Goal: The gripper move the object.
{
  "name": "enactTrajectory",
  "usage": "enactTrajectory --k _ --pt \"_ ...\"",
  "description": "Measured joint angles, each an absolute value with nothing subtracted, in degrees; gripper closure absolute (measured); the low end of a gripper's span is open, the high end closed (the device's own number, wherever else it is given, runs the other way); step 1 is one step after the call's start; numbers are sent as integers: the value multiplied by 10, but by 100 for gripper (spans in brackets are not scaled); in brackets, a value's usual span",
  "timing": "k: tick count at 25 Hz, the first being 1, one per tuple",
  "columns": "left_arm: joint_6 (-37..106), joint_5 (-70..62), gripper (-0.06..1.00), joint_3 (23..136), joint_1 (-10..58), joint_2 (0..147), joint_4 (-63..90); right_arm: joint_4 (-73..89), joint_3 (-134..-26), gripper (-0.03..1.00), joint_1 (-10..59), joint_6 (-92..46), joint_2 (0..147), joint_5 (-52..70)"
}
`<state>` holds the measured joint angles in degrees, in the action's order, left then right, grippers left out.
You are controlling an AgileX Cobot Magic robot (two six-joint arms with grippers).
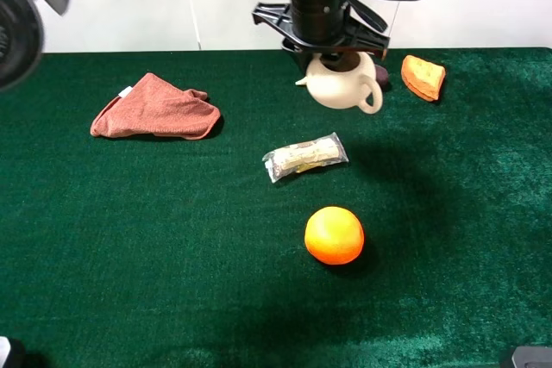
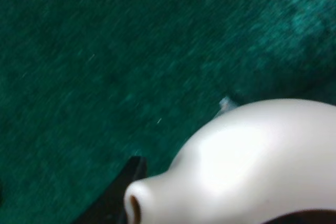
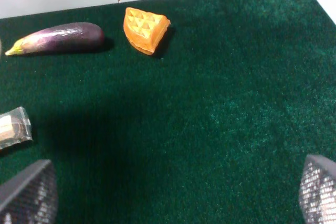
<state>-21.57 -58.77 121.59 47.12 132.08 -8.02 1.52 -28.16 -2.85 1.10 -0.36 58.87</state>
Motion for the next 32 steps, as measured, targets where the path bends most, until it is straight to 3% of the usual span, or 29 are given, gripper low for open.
enactTrajectory --k 16,32 --pt "-209 -441 61 1226 516 1400 -82 15 -282 28 -29 11 -4 589" --pt "-192 -360 61 1228 521 1455 -81 16 -282 28 -29 11 -4 589"
